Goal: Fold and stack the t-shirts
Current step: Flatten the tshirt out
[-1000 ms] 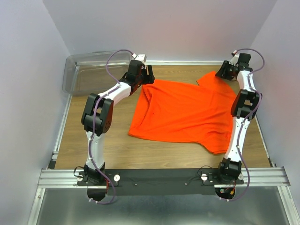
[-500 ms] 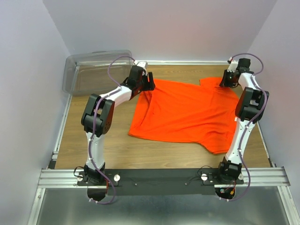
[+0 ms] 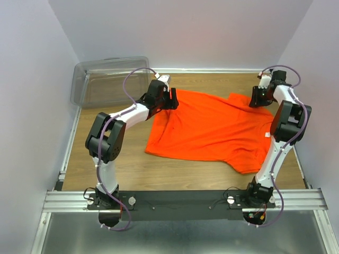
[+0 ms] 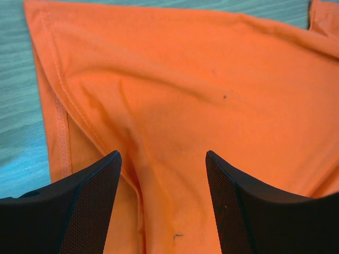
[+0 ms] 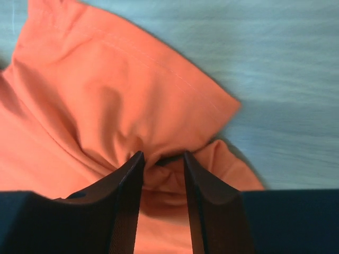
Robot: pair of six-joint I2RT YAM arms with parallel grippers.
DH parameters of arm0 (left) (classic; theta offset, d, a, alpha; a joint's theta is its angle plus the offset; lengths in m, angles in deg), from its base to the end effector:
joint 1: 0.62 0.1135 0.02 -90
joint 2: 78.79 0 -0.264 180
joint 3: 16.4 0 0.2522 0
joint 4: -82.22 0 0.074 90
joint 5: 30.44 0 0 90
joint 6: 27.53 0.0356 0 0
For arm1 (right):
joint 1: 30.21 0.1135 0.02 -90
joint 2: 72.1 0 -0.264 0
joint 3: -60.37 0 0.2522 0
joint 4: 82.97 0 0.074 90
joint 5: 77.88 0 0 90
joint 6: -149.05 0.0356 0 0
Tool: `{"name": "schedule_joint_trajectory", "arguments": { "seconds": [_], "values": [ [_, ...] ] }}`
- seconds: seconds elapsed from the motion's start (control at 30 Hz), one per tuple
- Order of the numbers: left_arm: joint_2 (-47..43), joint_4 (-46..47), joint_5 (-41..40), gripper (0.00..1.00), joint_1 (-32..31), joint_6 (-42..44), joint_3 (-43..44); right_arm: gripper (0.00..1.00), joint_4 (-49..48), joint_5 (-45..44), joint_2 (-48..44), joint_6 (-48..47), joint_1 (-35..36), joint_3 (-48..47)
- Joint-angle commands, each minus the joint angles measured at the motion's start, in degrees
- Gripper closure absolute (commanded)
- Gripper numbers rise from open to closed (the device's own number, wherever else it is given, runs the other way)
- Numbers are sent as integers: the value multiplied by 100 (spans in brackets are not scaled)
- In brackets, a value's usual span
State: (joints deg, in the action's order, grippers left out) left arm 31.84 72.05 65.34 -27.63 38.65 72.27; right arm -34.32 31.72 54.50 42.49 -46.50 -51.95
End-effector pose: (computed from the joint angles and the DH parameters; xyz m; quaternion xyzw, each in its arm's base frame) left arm 0.3900 -0.2028 0.2081 0.0487 0.8730 -0.2472 0.4175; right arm 0.4552 -0.1206 0.1675 -0.0421 0.9579 0.0935 0.2680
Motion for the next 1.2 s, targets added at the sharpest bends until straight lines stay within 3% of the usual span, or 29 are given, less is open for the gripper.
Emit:
{"name": "schedule_joint_trajectory", "arguments": {
  "seconds": [0.0,0.7,1.17],
  "values": [
    [-305,115,-156,27,2,105,-153,56,140,-88,179,310,-128,-715],
    [-217,238,-156,27,2,158,-100,55,123,-16,1849,1532,-164,-2685],
    [-94,212,-95,27,11,131,-21,56,132,299,2404,1568,-164,-3090]
  ]
}}
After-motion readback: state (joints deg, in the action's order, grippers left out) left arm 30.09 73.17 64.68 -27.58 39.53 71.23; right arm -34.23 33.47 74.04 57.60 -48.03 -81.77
